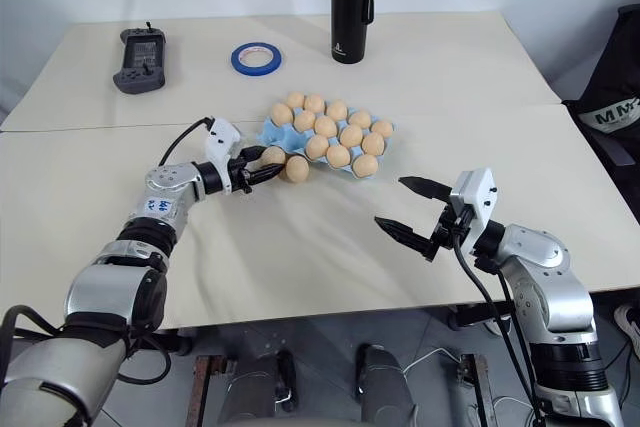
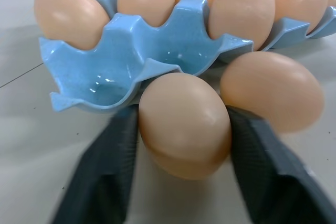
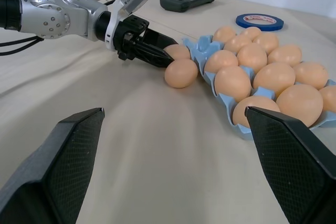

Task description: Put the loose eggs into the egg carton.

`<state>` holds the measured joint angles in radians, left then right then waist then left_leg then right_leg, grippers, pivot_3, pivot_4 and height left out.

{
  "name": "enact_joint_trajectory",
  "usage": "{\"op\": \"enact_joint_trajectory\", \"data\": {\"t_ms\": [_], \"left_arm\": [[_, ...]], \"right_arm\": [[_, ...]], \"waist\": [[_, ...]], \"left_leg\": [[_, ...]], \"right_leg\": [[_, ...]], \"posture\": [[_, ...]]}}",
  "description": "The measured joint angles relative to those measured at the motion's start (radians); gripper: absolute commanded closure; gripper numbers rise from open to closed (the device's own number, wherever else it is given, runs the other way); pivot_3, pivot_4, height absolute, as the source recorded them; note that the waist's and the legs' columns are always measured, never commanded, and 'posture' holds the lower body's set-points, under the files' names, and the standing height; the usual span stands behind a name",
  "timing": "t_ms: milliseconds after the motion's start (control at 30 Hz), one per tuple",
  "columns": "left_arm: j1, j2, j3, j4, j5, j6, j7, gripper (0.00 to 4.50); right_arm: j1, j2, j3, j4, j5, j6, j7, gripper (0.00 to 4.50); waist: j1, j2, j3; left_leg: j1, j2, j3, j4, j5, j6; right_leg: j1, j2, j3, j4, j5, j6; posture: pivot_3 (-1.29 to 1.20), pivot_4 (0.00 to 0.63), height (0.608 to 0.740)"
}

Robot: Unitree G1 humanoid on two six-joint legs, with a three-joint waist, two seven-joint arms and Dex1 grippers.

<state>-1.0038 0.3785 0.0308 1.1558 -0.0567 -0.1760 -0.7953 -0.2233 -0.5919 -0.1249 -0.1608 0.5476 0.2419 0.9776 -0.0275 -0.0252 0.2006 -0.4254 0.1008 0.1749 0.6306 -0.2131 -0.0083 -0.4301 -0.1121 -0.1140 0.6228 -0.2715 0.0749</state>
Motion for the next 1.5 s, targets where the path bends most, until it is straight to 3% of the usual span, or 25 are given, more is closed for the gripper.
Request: {"op": "enact_joint_trajectory", "data": {"t_ms": [233,500,933,1233,1500], "left_arm": [[0.001,0.027,0.0,-0.018,0.004,-0.008,-0.025,3.0],[-0.01,0.061,0.024,-0.179,-0.027,0.048,-0.074,3.0],[-0.181,-0.054,0.028,0.055,-0.003,0.012,-0.012,3.0],[-0.204,-0.059,0.029,0.114,0.027,0.004,0.055,0.06],[-0.204,-0.061,0.029,0.114,0.028,0.0,0.055,0.01]], "right_arm": [[0.0,-0.009,0.0,0.0,0.0,0.0,-0.001,0.0],[0.014,-0.011,-0.001,-0.011,0.0,-0.001,-0.008,0.0],[0.041,-0.007,-0.003,-0.037,0.0,-0.011,-0.032,0.0],[0.074,-0.007,-0.02,-0.071,0.001,-0.017,-0.061,0.0],[0.057,0.018,-0.034,-0.06,0.005,-0.033,-0.07,0.0]], "waist": [[0.0,0.0,0.0],[0.0,0.0,0.0],[-0.002,0.0,0.0],[0.0,0.0,0.0],[-0.001,0.0,0.0]], "left_leg": [[0.0,0.0,0.0,0.0,0.0,0.0],[-0.001,0.0,0.0,0.001,0.0,0.0],[-0.002,0.0,0.0,0.001,0.0,0.0],[-0.002,-0.001,0.0,0.001,0.0,0.0],[-0.002,-0.001,0.0,0.001,0.0,0.0]], "right_leg": [[0.0,0.0,0.0,0.0,0.0,0.0],[0.0,0.0,-0.001,0.0,0.0,0.0],[0.0,0.001,-0.002,0.0,0.0,0.0],[0.0,0.0,-0.002,0.0,0.0,0.0],[0.0,0.001,-0.002,0.0,0.0,0.0]], "posture": [[0.0,0.15,0.74],[0.0,0.15,0.74],[0.0,0.15,0.74],[0.0,0.15,0.74],[0.0,0.15,0.74]]}}
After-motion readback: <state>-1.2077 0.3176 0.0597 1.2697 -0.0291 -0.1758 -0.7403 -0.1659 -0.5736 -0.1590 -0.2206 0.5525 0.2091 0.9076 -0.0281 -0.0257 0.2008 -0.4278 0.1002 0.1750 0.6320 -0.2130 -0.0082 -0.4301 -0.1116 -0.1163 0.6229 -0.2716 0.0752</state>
